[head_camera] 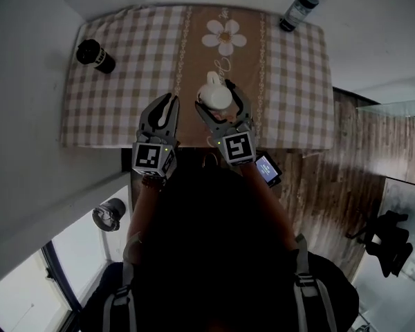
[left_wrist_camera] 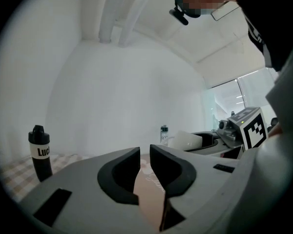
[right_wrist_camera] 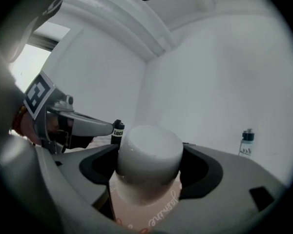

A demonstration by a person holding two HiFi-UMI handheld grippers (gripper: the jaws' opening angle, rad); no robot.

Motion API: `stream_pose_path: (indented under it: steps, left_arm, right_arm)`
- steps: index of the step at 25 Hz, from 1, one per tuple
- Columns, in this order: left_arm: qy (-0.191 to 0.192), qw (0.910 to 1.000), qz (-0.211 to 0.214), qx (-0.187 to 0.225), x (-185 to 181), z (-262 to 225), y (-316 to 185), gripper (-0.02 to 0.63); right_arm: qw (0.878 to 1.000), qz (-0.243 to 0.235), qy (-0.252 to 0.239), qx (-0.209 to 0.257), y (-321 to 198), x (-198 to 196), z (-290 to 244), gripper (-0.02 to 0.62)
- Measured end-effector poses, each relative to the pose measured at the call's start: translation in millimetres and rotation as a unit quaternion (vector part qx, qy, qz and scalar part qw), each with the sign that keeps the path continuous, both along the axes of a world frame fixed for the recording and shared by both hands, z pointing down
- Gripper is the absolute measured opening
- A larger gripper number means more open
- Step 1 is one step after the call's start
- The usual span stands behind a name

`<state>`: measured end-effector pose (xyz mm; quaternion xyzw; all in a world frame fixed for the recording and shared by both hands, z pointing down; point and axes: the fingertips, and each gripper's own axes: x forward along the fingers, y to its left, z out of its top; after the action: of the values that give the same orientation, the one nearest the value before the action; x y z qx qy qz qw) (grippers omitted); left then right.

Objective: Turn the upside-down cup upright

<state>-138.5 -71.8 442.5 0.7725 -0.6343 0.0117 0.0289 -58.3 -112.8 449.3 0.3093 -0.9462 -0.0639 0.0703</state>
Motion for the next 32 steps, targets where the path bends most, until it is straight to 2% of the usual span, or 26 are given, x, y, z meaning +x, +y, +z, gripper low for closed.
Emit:
stream_pose_path:
  steps: [3,6,9,13,15,22,27,32]
  left_arm:
    - [-0.019,0.9998,0.002,0.007,-11.8,-1.6,-10.9,0.059]
    - [-0.040,0.9982,-0.020,0.038,-22.3,-24.8,-24.6,0.002]
    - [-0.049,0.9970,-0.023,0.055,-16.3,-41.5,-22.0,0.002]
    - [-0.049,0.9970,0.045,0.041,-7.0,-27.8,-29.1,0.002]
    - [-0.040,0.9966,0.059,0.043,-14.0,-20.9,-34.8,0.002]
    - [-0.039,0.9977,0.051,0.022,-25.8,7.1,-35.3,0.002]
    - [-0.039,0.9986,0.034,0.004,-30.3,22.3,-33.5,0.002]
    - [-0.053,0.9977,0.042,-0.008,-25.6,35.8,-33.2,0.002]
  right_arm:
    - [1.000,0.024,0.000,0.008,-7.3,-12.8,-9.2,0.383]
    - [0.999,0.039,0.003,0.020,-15.3,-22.6,-21.3,0.383]
    - [0.998,0.057,0.000,0.022,-9.4,-21.7,-33.3,0.383]
    - [0.995,0.104,0.003,0.010,-12.9,-24.6,-27.9,0.383]
    - [0.994,0.109,0.007,0.011,-19.3,-33.4,-19.4,0.383]
    - [0.994,0.104,0.030,-0.009,-17.5,-36.8,17.5,0.383]
    - [0.990,0.110,0.085,0.003,-18.4,-32.1,41.7,0.383]
    - [0.990,0.106,0.091,-0.017,-21.4,-35.8,62.6,0.383]
